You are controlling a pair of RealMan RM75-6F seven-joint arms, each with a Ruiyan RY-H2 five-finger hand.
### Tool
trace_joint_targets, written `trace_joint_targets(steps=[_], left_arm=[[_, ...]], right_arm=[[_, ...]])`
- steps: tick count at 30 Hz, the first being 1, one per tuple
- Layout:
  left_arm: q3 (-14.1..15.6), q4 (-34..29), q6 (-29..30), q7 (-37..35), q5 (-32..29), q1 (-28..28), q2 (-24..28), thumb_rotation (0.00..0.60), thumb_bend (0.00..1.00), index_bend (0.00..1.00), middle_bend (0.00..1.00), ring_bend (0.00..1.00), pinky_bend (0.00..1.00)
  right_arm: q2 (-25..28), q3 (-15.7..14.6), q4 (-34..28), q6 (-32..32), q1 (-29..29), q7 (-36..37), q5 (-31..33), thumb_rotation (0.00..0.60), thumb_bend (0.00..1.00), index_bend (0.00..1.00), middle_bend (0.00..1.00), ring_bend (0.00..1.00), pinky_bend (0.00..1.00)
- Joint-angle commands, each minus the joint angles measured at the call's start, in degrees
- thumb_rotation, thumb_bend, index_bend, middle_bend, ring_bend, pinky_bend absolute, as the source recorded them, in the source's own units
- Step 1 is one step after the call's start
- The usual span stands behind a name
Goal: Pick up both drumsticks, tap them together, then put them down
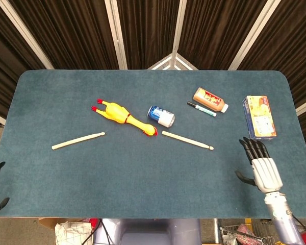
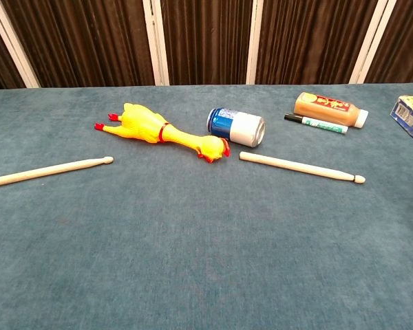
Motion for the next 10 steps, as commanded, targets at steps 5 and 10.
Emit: trace_joint_targets(steps=[5, 10], left_arm=[[-2.12, 8.59, 5.67, -7.73, 6.63, 2.24, -2.19, 0.6, 0.33, 0.09, 0.01, 0.0, 0.0], [-2.84, 10.68, 3.73, -9.49, 5.69, 1.92, -2.5, 0.6, 0.33, 0.09, 0.01, 0.0, 0.0]], right_arm=[[7.57, -2.68, -4.89, 5.52, -4.46, -0.25, -4.38, 0.6, 0.28, 0.03, 0.05, 0.03, 0.0], [9.42, -3.1, -5.44, 6.41, -5.64, -0.59, -5.5, 0.6, 0.28, 0.03, 0.05, 0.03, 0.0]])
